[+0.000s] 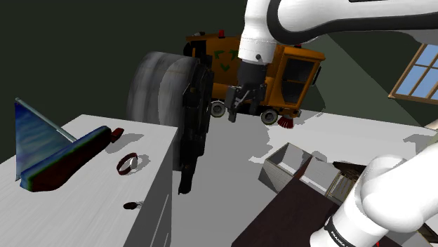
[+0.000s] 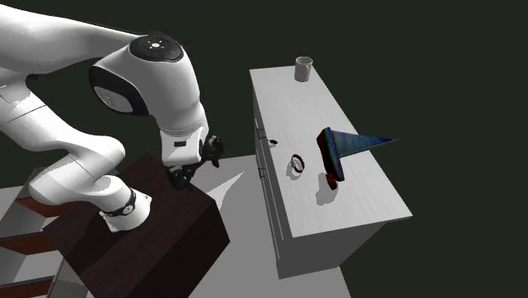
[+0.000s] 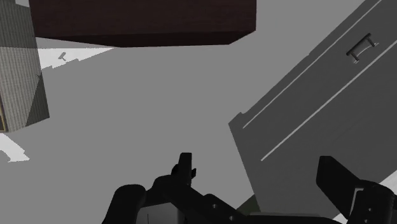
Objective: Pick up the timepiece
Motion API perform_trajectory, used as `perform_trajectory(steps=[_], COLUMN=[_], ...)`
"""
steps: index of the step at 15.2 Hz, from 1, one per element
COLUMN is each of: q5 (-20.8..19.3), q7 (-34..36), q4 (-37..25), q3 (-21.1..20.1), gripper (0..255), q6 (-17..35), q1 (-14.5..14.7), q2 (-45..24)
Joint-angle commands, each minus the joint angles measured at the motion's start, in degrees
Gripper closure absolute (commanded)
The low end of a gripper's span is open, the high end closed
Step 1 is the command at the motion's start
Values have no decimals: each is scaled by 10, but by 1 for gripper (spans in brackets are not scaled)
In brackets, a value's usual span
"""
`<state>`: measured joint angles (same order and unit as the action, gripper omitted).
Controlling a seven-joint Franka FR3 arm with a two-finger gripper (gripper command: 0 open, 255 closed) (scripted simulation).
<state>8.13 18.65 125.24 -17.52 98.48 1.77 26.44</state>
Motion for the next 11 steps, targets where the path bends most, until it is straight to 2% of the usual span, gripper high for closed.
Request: perform_trajectory(steps=[1,6,11], q5=[-2,-28,-82], q7=[30,104,185], q4=[-22,-88,-174], q3=[-24,-76,-118], gripper=[0,0,0], q6=[19,55,75], q1=[2,5,16], q2=[-37,-134,-246])
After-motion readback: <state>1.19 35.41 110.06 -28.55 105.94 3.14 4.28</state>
